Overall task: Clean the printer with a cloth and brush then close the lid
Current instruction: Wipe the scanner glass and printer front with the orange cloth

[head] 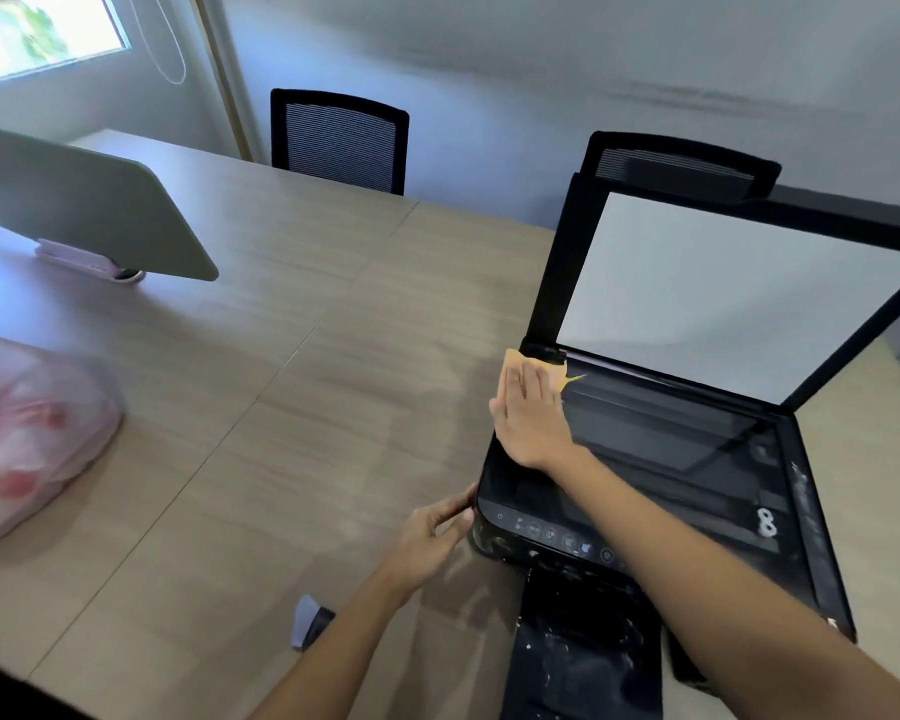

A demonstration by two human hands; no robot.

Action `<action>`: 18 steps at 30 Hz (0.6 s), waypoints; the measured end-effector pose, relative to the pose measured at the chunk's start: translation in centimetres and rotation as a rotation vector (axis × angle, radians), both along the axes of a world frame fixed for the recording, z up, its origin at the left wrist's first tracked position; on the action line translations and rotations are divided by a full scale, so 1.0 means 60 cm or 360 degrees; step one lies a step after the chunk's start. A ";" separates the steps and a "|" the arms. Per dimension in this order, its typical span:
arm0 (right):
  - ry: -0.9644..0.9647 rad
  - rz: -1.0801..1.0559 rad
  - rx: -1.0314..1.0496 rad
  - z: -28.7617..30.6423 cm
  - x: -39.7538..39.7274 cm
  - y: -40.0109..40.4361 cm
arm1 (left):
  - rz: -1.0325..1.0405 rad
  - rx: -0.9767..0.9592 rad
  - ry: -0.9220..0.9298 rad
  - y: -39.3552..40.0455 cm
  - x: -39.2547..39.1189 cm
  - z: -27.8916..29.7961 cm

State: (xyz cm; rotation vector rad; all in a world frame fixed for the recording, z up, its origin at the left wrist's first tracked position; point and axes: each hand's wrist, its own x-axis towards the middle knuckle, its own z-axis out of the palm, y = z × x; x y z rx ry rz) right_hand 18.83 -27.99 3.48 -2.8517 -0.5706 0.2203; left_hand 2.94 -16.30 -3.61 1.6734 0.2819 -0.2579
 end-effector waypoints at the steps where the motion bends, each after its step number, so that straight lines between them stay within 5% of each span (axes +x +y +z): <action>1: -0.0021 0.0066 0.0050 -0.002 -0.037 -0.006 | 0.0015 0.0003 -0.0005 0.000 -0.001 -0.001; 7: -0.0090 0.0487 -0.0048 -0.027 -0.137 -0.048 | 0.0042 -0.0033 -0.0075 -0.007 -0.006 0.002; 11: -0.0131 -0.0019 0.0119 -0.014 -0.148 -0.003 | 0.0006 -0.0036 -0.0056 -0.009 -0.008 0.009; 16: -0.0452 0.0820 -0.0098 -0.029 -0.219 -0.115 | 0.0061 -0.0069 -0.0064 -0.017 -0.011 0.016; 18: -0.0439 0.0752 -0.0105 -0.022 -0.225 -0.194 | 0.0021 -0.0044 -0.0047 -0.018 -0.007 0.014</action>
